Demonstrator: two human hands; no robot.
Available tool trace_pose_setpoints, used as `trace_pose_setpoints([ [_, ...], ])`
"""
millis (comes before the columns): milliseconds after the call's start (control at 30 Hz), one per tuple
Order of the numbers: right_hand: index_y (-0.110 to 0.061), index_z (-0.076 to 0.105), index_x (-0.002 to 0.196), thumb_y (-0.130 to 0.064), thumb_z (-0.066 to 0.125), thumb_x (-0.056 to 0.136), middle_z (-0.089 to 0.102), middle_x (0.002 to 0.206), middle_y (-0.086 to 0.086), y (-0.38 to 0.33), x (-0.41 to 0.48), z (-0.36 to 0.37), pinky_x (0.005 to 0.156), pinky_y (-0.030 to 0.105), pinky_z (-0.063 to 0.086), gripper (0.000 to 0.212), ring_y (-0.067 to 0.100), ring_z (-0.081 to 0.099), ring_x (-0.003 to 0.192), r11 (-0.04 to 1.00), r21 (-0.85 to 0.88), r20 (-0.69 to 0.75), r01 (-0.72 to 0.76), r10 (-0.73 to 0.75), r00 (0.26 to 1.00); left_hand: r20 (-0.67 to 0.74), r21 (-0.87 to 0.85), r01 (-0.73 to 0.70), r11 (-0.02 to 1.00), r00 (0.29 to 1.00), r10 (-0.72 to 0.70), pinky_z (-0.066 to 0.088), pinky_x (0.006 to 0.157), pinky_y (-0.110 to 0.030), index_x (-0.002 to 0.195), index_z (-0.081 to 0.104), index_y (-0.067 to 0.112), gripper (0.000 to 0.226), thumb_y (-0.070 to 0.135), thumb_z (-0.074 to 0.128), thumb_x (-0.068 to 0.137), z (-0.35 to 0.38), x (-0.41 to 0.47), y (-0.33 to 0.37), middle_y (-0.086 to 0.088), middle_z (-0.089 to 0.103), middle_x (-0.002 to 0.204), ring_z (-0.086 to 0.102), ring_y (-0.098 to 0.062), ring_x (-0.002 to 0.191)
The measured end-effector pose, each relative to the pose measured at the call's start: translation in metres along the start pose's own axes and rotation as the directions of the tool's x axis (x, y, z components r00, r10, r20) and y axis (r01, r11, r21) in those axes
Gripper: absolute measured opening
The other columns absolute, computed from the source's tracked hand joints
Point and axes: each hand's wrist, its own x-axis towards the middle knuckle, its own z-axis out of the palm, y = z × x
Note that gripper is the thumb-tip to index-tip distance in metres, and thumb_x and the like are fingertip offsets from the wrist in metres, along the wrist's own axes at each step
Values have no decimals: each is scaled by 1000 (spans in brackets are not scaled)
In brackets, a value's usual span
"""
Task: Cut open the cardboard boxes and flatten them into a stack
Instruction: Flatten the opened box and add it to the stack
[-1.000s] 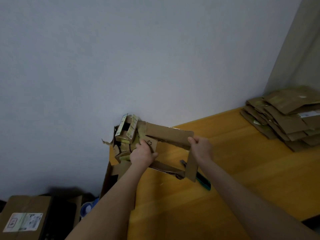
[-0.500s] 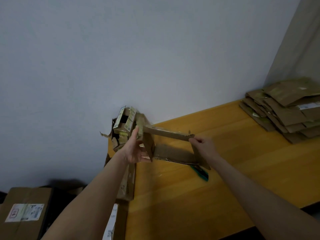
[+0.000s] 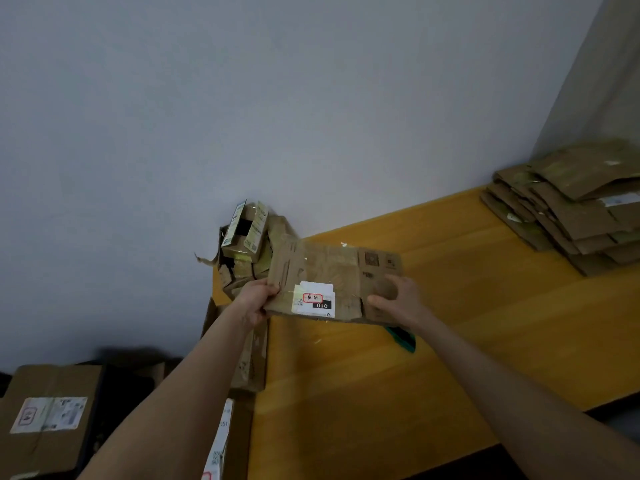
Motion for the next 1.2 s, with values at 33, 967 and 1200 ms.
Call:
trace_pose_setpoints([
  [33, -17, 32, 147, -38, 72, 82, 28, 149, 8, 5, 4, 1, 106, 43, 36, 79, 27, 33, 135, 998, -30, 0, -60, 60, 998, -44, 20, -10, 1000, 999, 11, 58, 65, -36, 117, 57, 7, 22, 2, 46, 99, -2, 2, -2, -12, 66, 95, 65, -24, 83],
  [967, -34, 55, 131, -26, 59, 84, 47, 140, -4, 79, 7, 24, 103, 39, 42, 48, 20, 46, 124, 947, -321, 173, -28, 88, 981, -402, 574, 136, 808, 906, 132, 46, 90, -43, 134, 44, 5, 36, 14, 47, 99, 58, 20, -120, -19, 56, 128, 54, -37, 117],
  [1200, -30, 3, 153, -59, 40, 93, -7, 161, 5, 77, 21, 59, 119, 48, -3, 76, 31, -12, 146, 784, -606, 107, 137, -90, 990, -64, 927, -120, 356, 884, 464, 25, 115, -45, 154, 13, 18, 65, 22, 47, 98, 63, 19, -132, -10, 14, 159, 17, -32, 145],
])
